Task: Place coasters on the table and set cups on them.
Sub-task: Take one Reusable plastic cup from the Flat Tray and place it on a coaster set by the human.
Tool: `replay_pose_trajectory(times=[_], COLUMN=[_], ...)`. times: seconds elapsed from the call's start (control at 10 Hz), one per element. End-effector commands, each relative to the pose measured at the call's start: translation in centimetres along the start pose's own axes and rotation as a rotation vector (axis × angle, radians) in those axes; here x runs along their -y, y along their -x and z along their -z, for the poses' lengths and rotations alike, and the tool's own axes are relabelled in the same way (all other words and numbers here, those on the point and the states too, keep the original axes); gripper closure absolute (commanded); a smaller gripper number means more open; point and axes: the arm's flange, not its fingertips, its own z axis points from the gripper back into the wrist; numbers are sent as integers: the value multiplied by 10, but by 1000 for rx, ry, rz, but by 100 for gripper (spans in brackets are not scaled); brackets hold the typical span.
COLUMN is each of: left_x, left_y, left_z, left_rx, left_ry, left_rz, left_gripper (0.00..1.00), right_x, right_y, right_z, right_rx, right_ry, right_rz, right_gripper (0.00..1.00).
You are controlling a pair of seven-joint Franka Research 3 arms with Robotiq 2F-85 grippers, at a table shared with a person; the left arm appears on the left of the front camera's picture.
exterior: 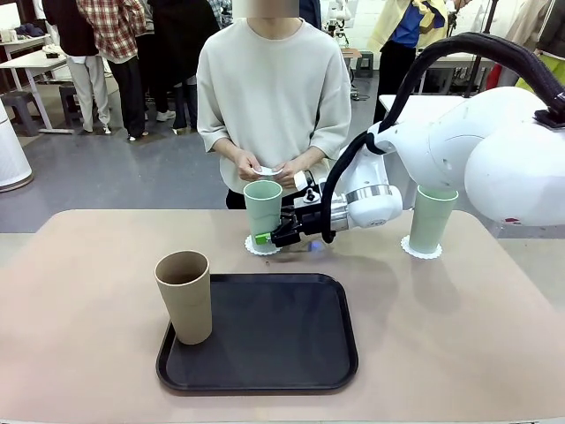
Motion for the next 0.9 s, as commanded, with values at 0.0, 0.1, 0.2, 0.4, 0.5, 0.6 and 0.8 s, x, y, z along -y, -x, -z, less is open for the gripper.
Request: replay_pose_trajectory(times=[0.0,0.1,0.2,0.4,0.5,0.6,0.8], left_x=[2,2,2,2,2,2,2], left_y=[1,1,1,1,1,1,1], left_z=[-2,-2,-2,-2,-2,-2,-2], left_rx=[5,5,5,5,5,5,5], left_ry=[11,11,11,11,11,11,11], left_rz=[8,8,8,8,8,8,8], left_gripper=[0,0,0,0,0,0,0], right_x=[5,3,2,0,3,8,8], right_y=[-4,-7,-12,-26,-30,-29,-27], right_z=[3,-1,-6,-21,-30,-41,-53], right_rx=[-76,-130,-168,-253,-292,-316,-377], right_ry=[-24,-33,-24,10,64,128,164], right_rz=[3,18,22,32,16,41,74], right_gripper=[0,0,0,0,0,0,0])
